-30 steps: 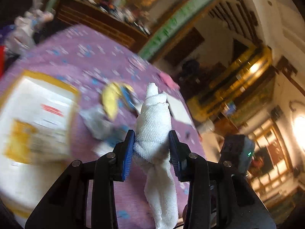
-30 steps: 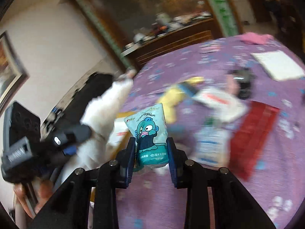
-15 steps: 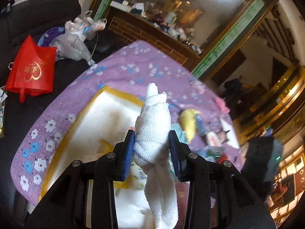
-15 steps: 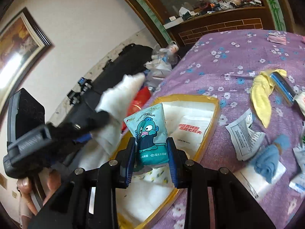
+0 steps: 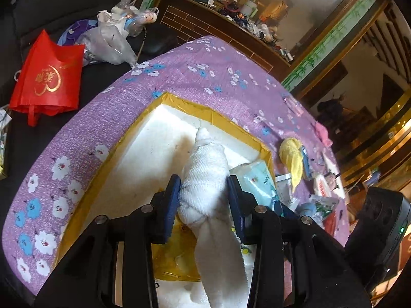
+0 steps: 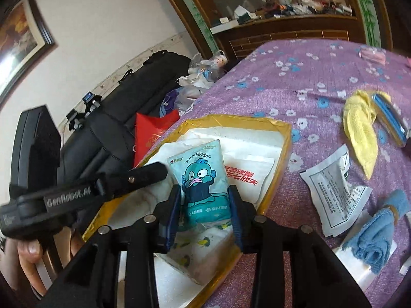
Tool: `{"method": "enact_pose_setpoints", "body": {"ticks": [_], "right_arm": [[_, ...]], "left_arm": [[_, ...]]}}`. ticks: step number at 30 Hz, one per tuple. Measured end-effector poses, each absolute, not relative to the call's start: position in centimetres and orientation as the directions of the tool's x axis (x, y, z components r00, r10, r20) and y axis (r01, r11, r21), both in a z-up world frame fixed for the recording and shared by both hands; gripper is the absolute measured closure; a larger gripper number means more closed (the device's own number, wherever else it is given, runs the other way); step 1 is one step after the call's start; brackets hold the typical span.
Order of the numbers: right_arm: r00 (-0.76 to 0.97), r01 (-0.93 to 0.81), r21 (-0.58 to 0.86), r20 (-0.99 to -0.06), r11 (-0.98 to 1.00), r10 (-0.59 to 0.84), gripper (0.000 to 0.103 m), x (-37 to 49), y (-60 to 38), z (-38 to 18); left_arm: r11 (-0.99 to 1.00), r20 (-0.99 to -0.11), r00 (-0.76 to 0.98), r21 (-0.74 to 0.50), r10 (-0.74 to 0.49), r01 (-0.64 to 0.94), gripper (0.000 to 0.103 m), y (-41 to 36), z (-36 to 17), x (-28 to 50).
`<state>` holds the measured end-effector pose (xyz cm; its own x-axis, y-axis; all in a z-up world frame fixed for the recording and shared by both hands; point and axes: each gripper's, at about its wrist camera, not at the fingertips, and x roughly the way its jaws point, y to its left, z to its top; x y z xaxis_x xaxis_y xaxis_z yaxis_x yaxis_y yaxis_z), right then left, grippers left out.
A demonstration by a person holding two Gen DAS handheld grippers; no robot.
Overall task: Organize soft objects
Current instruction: 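Lower the white towel into the box with the left gripper while the right releases the teal pack there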
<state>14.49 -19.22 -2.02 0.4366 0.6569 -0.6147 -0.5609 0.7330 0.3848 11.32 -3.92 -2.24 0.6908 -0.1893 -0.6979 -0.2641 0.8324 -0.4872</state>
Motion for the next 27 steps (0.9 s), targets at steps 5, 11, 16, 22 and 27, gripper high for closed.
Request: {"method": "enact_pose_setpoints", "body": {"ticks": [5, 11, 16, 22, 27], "right_arm": [[0.461, -0.597, 0.366, -0.572, 0.714, 0.679, 0.042, 13.5, -19.5, -0.9], [0.405, -0.612, 0.408, -0.573, 0.677, 0.712, 0.038, 12.5, -21.3, -0.2], [0.344, -0.601, 0.557, -0.467, 0.573, 0.814, 0.037, 10.8, -26.7, 0.3], [0.388, -0.512, 0.652, -0.406, 0.560, 0.827, 0.034, 10.6, -33.3, 1.1], [0.468, -0.432, 0.637, -0.446, 0.638, 0.763, 0.034, 10.0, -38.7, 0.3]], "left_arm": [[0.825, -0.652, 0.732, -0.515, -0.200, -0.233, 0.038, -4.2, -1.0, 10.6], [0.841, -0.688, 0.701, -0.481, -0.188, -0.247, 0.035, -5.6, -0.6, 10.1], [0.846, -0.690, 0.698, -0.476, -0.190, -0.241, 0.035, -7.2, 0.3, 9.0], [0.924, -0.709, 0.699, -0.321, -0.087, -0.210, 0.035, -11.8, 2.2, 9.5], [0.916, -0.647, 0.743, -0.383, -0.172, -0.122, 0.035, -15.5, 3.7, 8.1]]}}
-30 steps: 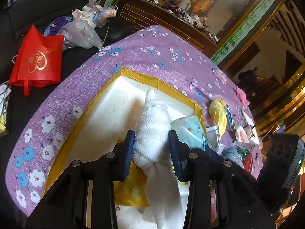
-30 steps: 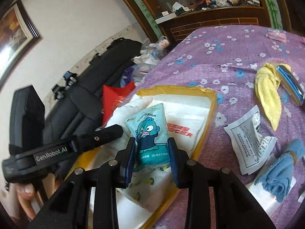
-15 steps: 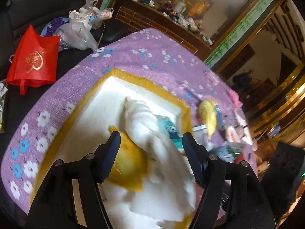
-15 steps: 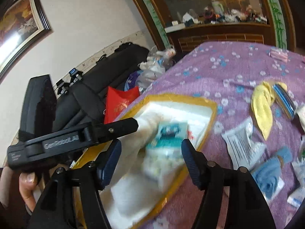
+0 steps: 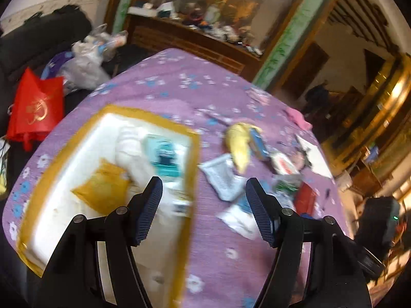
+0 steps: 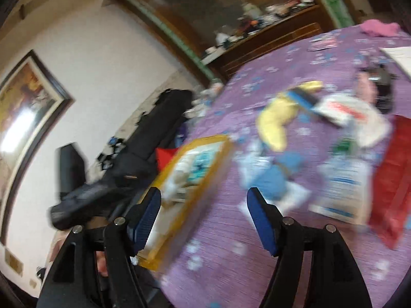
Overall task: Organize soft objects
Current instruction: 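Lower the white towel into the box with the left gripper while the right releases the teal pack there, then grasp the blue towel with the left gripper while the right grasps the red pouch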
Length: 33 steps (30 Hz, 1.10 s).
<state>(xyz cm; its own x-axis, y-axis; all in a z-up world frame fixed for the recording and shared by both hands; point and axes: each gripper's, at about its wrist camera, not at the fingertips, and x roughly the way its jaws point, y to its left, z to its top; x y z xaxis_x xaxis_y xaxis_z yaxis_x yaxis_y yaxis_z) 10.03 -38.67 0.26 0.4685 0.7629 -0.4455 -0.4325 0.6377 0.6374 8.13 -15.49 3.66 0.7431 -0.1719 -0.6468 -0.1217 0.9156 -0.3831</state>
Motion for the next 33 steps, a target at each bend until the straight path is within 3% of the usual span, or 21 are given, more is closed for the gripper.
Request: {"method": "enact_pose_setpoints", "body": {"ticks": [6, 11, 16, 17, 19, 20, 23, 24, 26, 30, 33], "right_arm": [[0.563, -0.280, 0.597, -0.532, 0.752, 0.632, 0.034, 9.3, -46.0, -1.3], [0.608, -0.104, 0.578, -0.607, 0.809, 0.512, 0.033, 10.6, -49.8, -2.2], [0.595, 0.040, 0.597, -0.659, 0.801, 0.461, 0.033, 13.8, -51.7, -4.0], [0.578, 0.039, 0.613, -0.658, 0.789, 0.483, 0.033, 14.8, -51.7, -4.4], [0.565, 0.055, 0.615, -0.669, 0.787, 0.483, 0.034, 15.7, -51.5, -5.3], [0.571, 0.054, 0.604, -0.672, 0.795, 0.471, 0.035, 16.0, -51.1, -5.5], [0.590, 0.089, 0.492, -0.727, 0.866, 0.352, 0.047, 16.2, -49.9, -5.6], [0.591, 0.098, 0.418, -0.754, 0.903, 0.285, 0.059, 16.3, -49.1, -5.6], [0.605, 0.088, 0.386, -0.753, 0.918, 0.259, 0.064, 16.0, -48.6, -5.6], [0.631, 0.084, 0.413, -0.727, 0.907, 0.272, 0.087, 15.1, -49.3, -5.4], [0.637, 0.093, 0.457, -0.710, 0.885, 0.300, 0.092, 13.8, -50.4, -4.7]], "left_arm": [[0.933, -0.628, 0.722, -0.353, -0.291, 0.068, 0.035, -22.4, 4.1, 8.8], [0.961, -0.733, 0.630, -0.261, -0.256, 0.087, 0.035, -26.2, 0.9, 13.9], [0.969, -0.765, 0.602, -0.237, -0.230, 0.069, 0.036, -27.0, -2.9, 18.7], [0.968, -0.775, 0.589, -0.246, -0.228, 0.052, 0.037, -26.9, -3.8, 19.5], [0.965, -0.793, 0.563, -0.259, -0.233, 0.035, 0.053, -26.8, -5.2, 20.5], [0.966, -0.796, 0.558, -0.256, -0.236, 0.043, 0.056, -26.9, -5.7, 20.6], [0.976, -0.782, 0.590, -0.211, -0.202, 0.054, 0.072, -27.3, -6.1, 20.2], [0.972, -0.776, 0.594, -0.230, -0.212, 0.047, 0.077, -27.1, -6.2, 20.1], [0.962, -0.769, 0.594, -0.272, -0.237, 0.032, 0.078, -26.5, -6.4, 19.8], [0.951, -0.761, 0.591, -0.307, -0.267, 0.035, 0.079, -26.0, -6.1, 18.6], [0.931, -0.740, 0.594, -0.362, -0.317, 0.045, 0.079, -25.6, -5.4, 17.3]]}}
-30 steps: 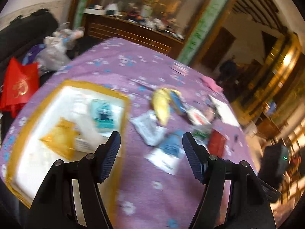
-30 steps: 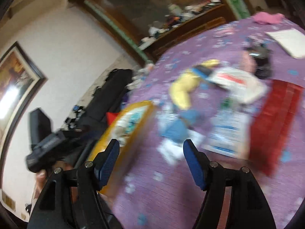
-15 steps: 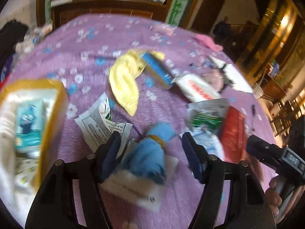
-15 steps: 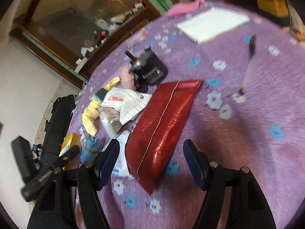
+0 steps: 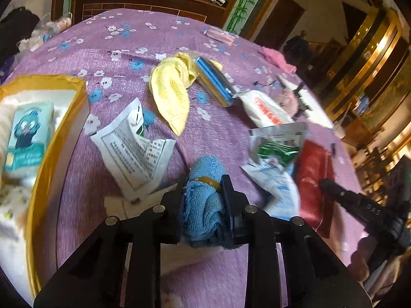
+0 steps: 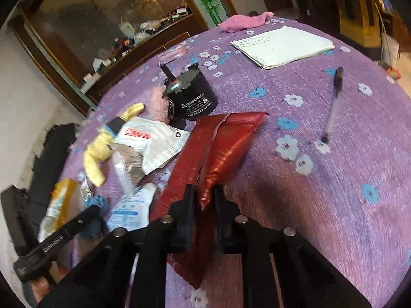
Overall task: Organize soft objects
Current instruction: 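Grasp the blue towel with the left gripper while the right grasps the red pouch, then place the blue towel into the box with the left gripper while the right drops the red pouch in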
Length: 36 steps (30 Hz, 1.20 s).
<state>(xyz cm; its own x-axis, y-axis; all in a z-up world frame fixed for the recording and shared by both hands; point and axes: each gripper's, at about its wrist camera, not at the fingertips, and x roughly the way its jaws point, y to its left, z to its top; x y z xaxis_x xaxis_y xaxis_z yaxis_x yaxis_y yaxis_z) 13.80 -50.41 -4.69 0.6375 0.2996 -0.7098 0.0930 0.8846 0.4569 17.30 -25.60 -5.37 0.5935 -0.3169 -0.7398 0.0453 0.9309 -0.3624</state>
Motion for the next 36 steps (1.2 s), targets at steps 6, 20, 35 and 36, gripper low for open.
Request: {"method": "enact_pose_setpoints", "body": {"ticks": [6, 20, 35, 36], "right_arm": [[0.701, 0.061, 0.511, -0.633, 0.857, 0.328, 0.094, 10.4, -52.1, -3.4], [0.783, -0.125, 0.631, -0.411, 0.766, 0.467, 0.094, 7.4, -50.6, 2.3], [0.440, -0.458, 0.661, -0.413, 0.594, 0.798, 0.095, 13.2, -30.1, 2.3], [0.423, -0.457, 0.663, -0.425, 0.593, 0.800, 0.095, 13.8, -29.0, 1.9]], "left_arm": [[0.879, -0.698, 0.596, -0.477, -0.396, 0.026, 0.079, -24.5, -4.8, 15.6], [0.741, -0.545, 0.615, -0.664, -0.569, 0.097, 0.079, -22.2, 2.3, 11.6], [0.827, -0.571, 0.780, -0.547, -0.257, -0.129, 0.079, -8.7, 7.8, 5.9], [0.832, -0.584, 0.775, -0.535, -0.240, -0.146, 0.079, -8.2, 7.3, 6.1]]}}
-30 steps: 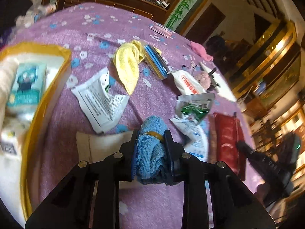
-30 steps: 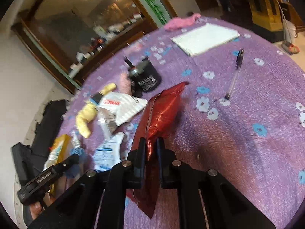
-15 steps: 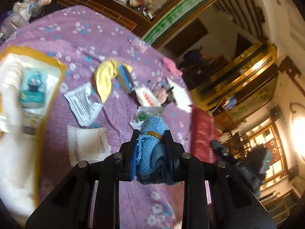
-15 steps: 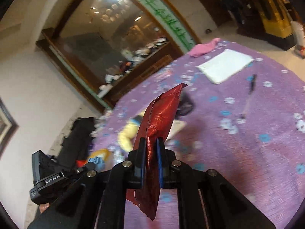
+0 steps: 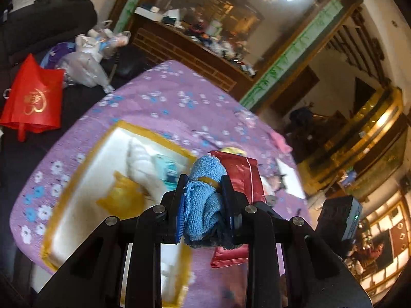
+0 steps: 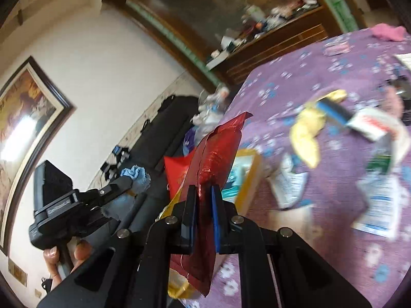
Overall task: Organize soft objects
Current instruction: 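Place the blue towel into the box with the left gripper while the right drops the red pouch in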
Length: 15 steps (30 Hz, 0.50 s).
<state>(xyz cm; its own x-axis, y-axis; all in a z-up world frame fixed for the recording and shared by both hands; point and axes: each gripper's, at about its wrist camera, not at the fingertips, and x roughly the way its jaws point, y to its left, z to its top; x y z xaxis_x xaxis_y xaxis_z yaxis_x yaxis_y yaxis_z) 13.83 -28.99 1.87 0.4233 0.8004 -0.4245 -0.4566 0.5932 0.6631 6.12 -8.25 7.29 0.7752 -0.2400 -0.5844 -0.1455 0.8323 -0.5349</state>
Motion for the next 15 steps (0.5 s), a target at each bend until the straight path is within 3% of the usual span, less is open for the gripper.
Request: {"method": "enact_pose_setpoints", "body": {"ticks": [15], "right_arm": [[0.380, -0.447, 0.594, -0.551, 0.669, 0.743, 0.094, 17.0, -20.9, -1.8]], "left_arm": [[0.872, -0.782, 0.621, -0.333, -0.043, -0.359, 0.078, -3.1, -2.7, 12.0]]}}
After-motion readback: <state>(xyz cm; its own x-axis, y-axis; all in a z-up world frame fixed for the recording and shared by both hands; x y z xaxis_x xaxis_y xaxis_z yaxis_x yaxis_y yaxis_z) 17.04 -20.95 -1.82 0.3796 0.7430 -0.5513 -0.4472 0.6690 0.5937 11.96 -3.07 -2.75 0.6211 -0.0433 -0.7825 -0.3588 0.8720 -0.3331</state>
